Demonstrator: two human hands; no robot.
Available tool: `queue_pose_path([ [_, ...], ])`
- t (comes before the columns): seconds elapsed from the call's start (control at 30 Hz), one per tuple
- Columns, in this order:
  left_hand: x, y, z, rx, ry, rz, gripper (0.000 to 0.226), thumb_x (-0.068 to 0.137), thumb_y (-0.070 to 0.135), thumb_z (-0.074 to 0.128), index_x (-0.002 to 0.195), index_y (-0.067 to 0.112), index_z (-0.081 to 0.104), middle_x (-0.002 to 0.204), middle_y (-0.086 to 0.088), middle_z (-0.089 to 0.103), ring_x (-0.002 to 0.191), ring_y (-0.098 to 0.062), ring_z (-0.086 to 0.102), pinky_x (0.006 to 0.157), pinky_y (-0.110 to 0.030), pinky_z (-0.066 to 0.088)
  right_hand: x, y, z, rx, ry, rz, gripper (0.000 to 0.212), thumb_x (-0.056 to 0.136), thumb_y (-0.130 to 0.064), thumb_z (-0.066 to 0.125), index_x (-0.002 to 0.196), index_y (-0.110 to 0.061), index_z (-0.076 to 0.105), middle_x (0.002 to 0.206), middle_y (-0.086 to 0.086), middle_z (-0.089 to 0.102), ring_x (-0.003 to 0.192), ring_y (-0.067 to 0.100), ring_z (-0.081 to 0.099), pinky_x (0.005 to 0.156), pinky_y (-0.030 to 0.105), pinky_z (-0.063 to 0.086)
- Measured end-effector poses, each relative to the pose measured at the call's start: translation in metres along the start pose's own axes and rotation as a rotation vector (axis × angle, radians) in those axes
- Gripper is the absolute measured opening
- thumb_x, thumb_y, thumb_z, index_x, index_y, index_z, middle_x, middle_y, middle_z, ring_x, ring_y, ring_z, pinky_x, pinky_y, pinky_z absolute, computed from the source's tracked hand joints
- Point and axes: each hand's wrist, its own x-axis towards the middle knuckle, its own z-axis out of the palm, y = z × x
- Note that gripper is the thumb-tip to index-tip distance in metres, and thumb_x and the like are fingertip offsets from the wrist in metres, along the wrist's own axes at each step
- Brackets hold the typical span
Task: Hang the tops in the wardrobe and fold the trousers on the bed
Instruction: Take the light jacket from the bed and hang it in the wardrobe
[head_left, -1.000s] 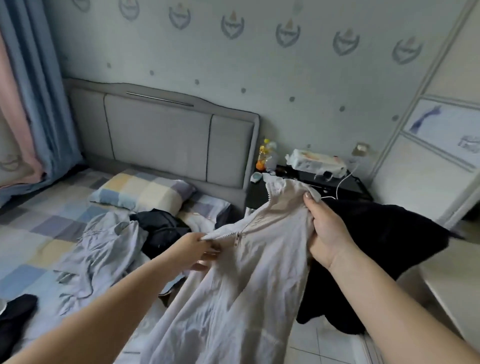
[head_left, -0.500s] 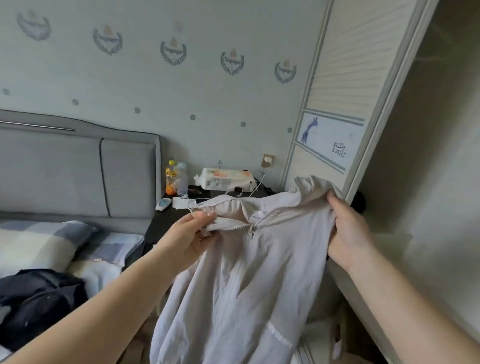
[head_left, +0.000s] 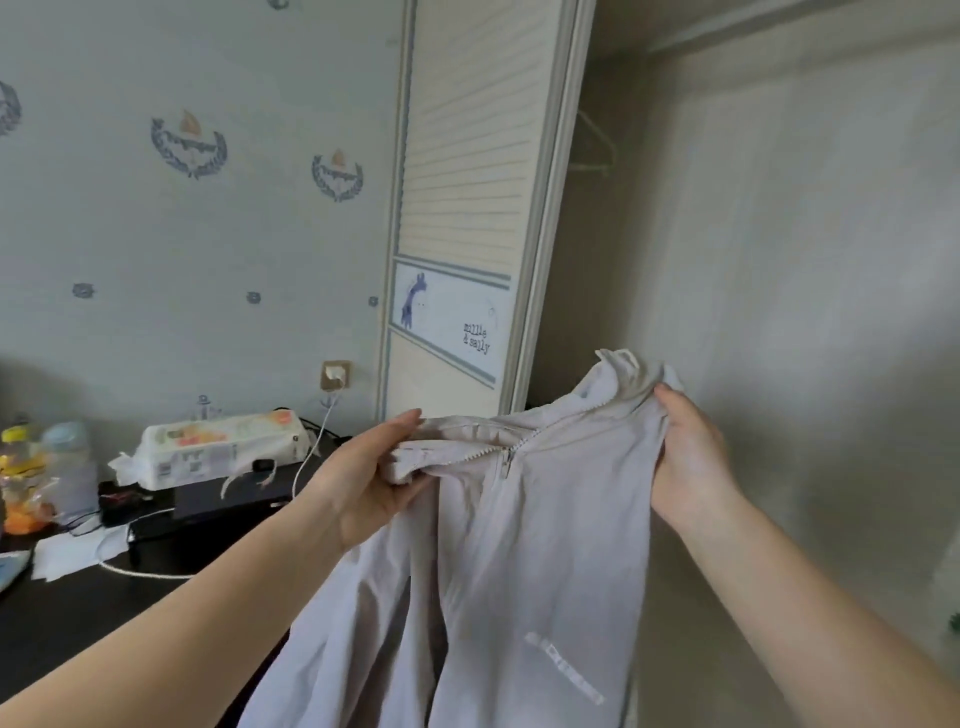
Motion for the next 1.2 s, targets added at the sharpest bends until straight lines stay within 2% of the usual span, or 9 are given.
queue_pose_path([
  [0.13,0.066,0.014,0.026,-0.021,-0.106,-0.008,0.021,0.091,0.011,0.06,0.112,0.011,0.065,0.109,-0.011,0.067,0.099,-0.024,0.066,0.088,-0.038,0.055,0.043,-0.023,0.009,0.04,0.068,-0.143,0.025,0.098,-0.018,0.048,0.116,-0.015,0.063,0.098,0.003,0.073,0.083,0.014,0.071,0.077,0.029,0.056],
  [0.3,0.126,0.031,0.067,-0.037,-0.363,-0.095,0.028,0.093,-0.002,0.049,0.116,0.008,0.06,0.1,-0.012,0.066,0.082,-0.019,0.063,0.065,-0.027,0.058,0.086,-0.063,0.013,0.033,0.147,-0.284,0.017,0.094,-0.02,0.055,0.098,-0.011,0.068,0.086,0.002,0.074,0.076,0.015,0.07,0.067,0.025,0.058],
  [0.43,0.162,0.036,0.098,-0.019,-0.521,-0.177,0.028,0.093,-0.005,0.044,0.115,0.002,0.06,0.095,-0.016,0.071,0.069,-0.02,0.071,0.054,-0.025,0.058,0.107,-0.091,0.007,-0.055,0.252,-0.38,0.014,0.092,-0.018,0.058,0.093,-0.009,0.069,0.08,0.004,0.072,0.073,0.018,0.068,0.073,0.029,0.058],
  [0.53,0.186,0.037,0.128,-0.032,-0.601,-0.175,0.027,0.092,-0.006,0.045,0.111,0.004,0.062,0.089,-0.014,0.073,0.069,-0.019,0.072,0.055,-0.027,0.059,0.123,-0.113,0.002,-0.104,0.323,-0.424,0.012,0.089,-0.018,0.061,0.092,-0.01,0.07,0.085,0.006,0.071,0.078,0.021,0.067,0.078,0.033,0.057],
  [0.67,0.217,0.039,0.175,-0.037,-0.662,-0.12,0.023,0.092,-0.008,0.045,0.106,0.002,0.06,0.081,-0.014,0.073,0.067,-0.018,0.072,0.055,-0.028,0.059,0.152,-0.142,-0.009,-0.152,0.367,-0.516,0.014,0.09,-0.016,0.058,0.094,-0.011,0.071,0.077,0.003,0.072,0.072,0.018,0.067,0.069,0.029,0.056],
  [0.83,0.256,0.044,0.232,-0.059,-0.731,-0.031,0.039,0.093,-0.011,0.038,0.123,0.005,0.056,0.108,-0.017,0.069,0.08,-0.021,0.073,0.067,-0.03,0.06,0.191,-0.177,-0.016,-0.183,0.389,-0.581,0.013,0.091,-0.016,0.056,0.09,-0.012,0.068,0.079,0.004,0.067,0.068,0.017,0.063,0.063,0.027,0.053],
  [0.93,0.279,0.045,0.264,-0.096,-0.774,0.012,0.046,0.092,-0.012,0.034,0.132,0.005,0.05,0.11,-0.018,0.069,0.087,-0.023,0.072,0.069,-0.033,0.06,0.213,-0.196,-0.021,-0.197,0.379,-0.622,0.018,0.092,-0.013,0.053,0.077,-0.015,0.063,0.07,0.001,0.063,0.063,0.015,0.059,0.062,0.026,0.05],
  [1.03,0.299,0.046,0.295,-0.107,-0.809,0.055,0.054,0.091,-0.012,0.034,0.142,0.006,0.039,0.117,-0.019,0.063,0.094,-0.026,0.07,0.07,-0.034,0.06,0.239,-0.213,-0.029,-0.263,0.334,-0.632,0.022,0.094,-0.014,0.05,0.077,-0.018,0.063,0.07,-0.001,0.063,0.064,0.015,0.058,0.063,0.026,0.048],
  [1.2,0.336,0.051,0.335,-0.112,-0.865,0.121,0.057,0.089,-0.01,0.038,0.144,0.004,0.034,0.121,-0.021,0.061,0.088,-0.026,0.071,0.067,-0.033,0.059,0.292,-0.236,-0.05,-0.609,0.32,-0.656,0.022,0.096,-0.017,0.044,0.089,-0.021,0.065,0.094,0.006,0.068,0.081,0.019,0.062,0.075,0.03,0.048],
])
